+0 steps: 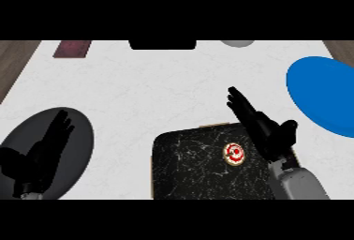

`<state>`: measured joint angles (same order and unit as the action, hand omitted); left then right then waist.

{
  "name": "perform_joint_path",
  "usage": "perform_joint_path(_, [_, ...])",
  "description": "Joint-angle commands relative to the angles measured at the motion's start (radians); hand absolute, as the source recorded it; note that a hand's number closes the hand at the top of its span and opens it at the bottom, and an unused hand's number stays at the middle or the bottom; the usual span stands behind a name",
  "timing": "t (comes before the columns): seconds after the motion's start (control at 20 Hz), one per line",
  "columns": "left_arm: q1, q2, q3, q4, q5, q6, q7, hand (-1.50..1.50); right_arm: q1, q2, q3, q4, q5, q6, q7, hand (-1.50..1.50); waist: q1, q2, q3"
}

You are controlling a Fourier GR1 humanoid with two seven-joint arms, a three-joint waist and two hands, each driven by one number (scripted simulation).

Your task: Pick the cupcake from the tray and place it in the plate

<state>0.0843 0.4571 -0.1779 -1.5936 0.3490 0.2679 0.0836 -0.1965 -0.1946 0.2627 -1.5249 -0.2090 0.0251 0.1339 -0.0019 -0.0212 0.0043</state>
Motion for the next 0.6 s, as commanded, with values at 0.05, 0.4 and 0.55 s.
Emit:
perform_joint_path(0.05, [-0.055, 0.012, 0.005, -0.001, -0.038, -0.007, 0.01, 0.0, -0.111, -0.062, -0.05, 0.047, -0.119, 0.229, -0.049, 1.5, 0.009, 0.024, -0.003])
perform_joint_path(0.4, [-0.147, -0.001, -0.012, 0.058, -0.051, -0.011, 0.031, 0.0, -0.185, -0.209, -0.137, 0.133, 0.077, 0.319, -0.416, -1.5, 0.0, 0.041, 0.001])
perform_joint_path(0.55, [-0.186, -0.011, -0.01, 0.094, -0.037, -0.037, 0.05, 0.0, -0.114, -0.189, -0.184, 0.276, -0.073, 0.485, -0.592, -1.5, 0.004, 0.037, -0.001])
